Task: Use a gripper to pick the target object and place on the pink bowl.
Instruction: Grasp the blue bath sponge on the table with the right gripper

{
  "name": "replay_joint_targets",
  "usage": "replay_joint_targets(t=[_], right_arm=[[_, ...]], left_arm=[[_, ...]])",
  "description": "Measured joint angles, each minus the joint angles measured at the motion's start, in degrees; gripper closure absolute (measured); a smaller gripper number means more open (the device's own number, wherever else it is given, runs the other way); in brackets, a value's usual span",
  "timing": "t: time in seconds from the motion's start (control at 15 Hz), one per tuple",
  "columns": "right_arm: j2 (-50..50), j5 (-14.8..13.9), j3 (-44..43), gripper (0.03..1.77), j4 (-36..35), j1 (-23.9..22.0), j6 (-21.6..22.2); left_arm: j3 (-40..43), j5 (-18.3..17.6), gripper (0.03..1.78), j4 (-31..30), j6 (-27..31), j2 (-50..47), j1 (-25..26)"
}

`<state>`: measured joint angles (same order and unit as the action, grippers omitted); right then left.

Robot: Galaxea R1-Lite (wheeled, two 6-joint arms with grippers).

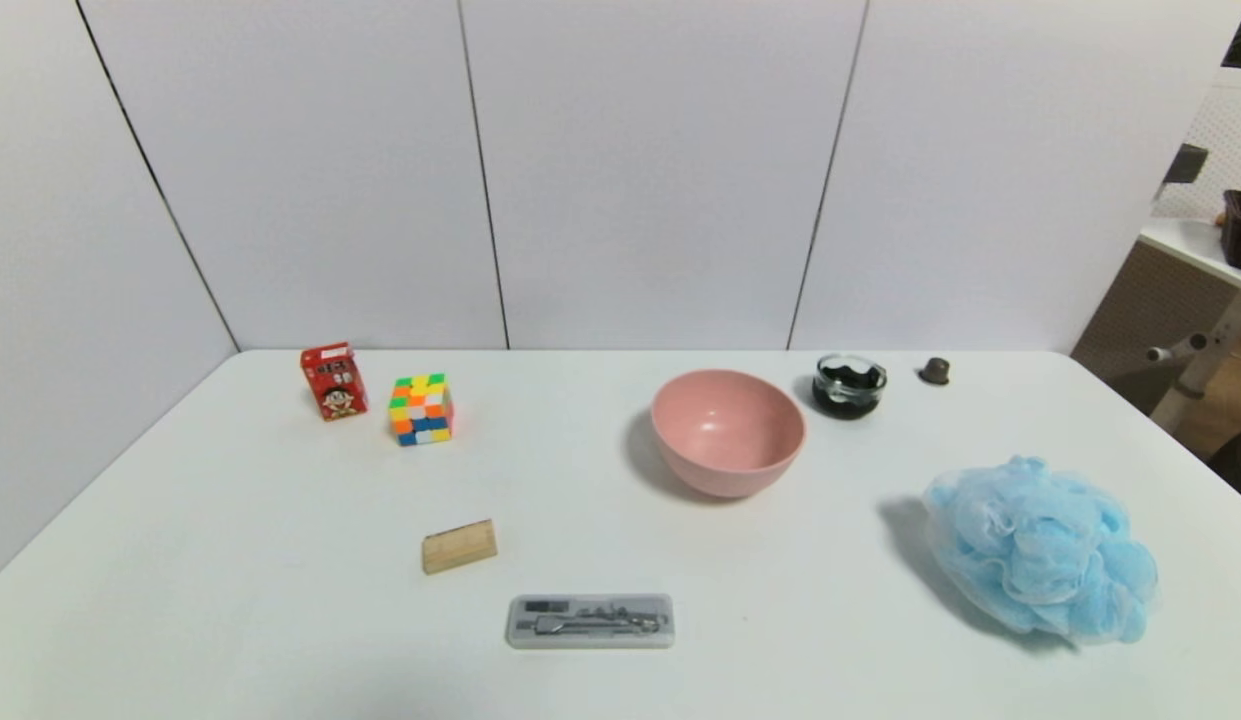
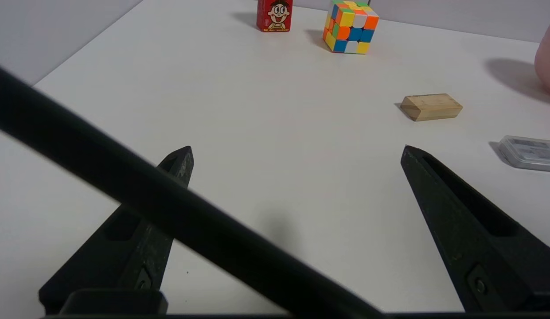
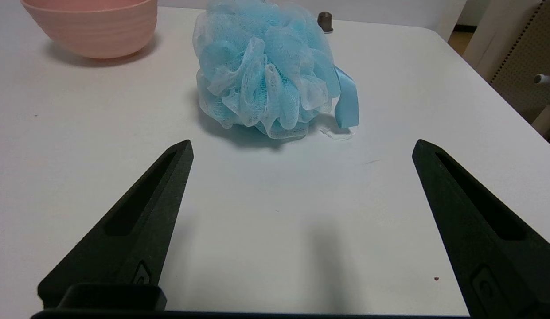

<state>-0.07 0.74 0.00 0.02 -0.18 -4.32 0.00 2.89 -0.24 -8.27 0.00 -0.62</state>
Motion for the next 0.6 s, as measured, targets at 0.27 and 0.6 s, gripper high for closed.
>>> replay_joint_targets(t=[0.27,0.6], right_arm=[[0.0,0.2,0.0,0.09,0.0,0.0,-0.8],[0.0,0.2,0.0,0.09,0.1,0.0,-0.6]], left_arm=[[0.0,0.0,0.12,0.0,0.0,0.0,0.0],[0.0,0.0,0.12,0.0,0.0,0.0,0.0]])
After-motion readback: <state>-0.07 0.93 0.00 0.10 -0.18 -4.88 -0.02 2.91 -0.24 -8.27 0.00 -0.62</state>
